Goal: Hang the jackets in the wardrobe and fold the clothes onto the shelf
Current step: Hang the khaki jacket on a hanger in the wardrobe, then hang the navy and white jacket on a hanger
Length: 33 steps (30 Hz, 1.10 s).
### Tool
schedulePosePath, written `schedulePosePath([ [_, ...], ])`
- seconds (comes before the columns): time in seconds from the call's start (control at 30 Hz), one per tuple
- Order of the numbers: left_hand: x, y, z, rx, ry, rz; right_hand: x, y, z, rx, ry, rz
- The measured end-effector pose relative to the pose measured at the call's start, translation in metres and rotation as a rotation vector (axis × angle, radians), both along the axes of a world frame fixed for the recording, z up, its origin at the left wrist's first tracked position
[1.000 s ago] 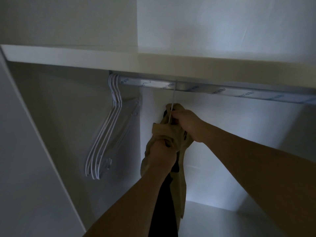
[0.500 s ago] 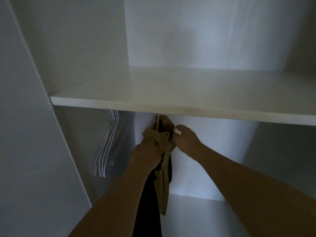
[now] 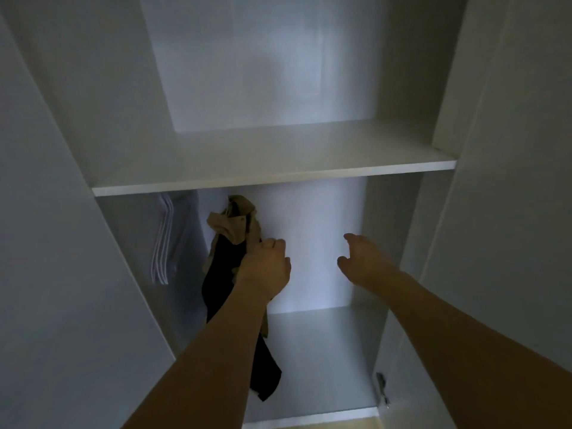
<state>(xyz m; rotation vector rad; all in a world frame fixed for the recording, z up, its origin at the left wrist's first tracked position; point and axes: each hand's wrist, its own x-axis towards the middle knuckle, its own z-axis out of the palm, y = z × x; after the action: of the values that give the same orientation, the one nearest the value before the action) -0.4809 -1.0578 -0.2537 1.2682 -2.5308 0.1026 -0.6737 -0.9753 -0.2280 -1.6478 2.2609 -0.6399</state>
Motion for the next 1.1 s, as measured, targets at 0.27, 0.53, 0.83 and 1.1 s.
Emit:
schedulePosePath([
  [0.27,-0.090,0.007,0.049,-0.034,0.060,-0.257,-0.050,0.071,0.033,-0.029,0.057,-0.243],
  [0.53,-0.159,0.087,0.040,0.039,-0.006,-0.576,-0.058,0.182,0.021,0.070,0.057,-0.534],
  [0.83,-0.200,0.314,0.049,-0.017,0.012,-0.964,-0.028,0.441,0.026,0.043,0.076,-0.938],
  [1.1,-0.187,0.585,0.032,0.001,0.036,-1.248,0.039,0.705,0.012,0.047,0.111,-1.174],
])
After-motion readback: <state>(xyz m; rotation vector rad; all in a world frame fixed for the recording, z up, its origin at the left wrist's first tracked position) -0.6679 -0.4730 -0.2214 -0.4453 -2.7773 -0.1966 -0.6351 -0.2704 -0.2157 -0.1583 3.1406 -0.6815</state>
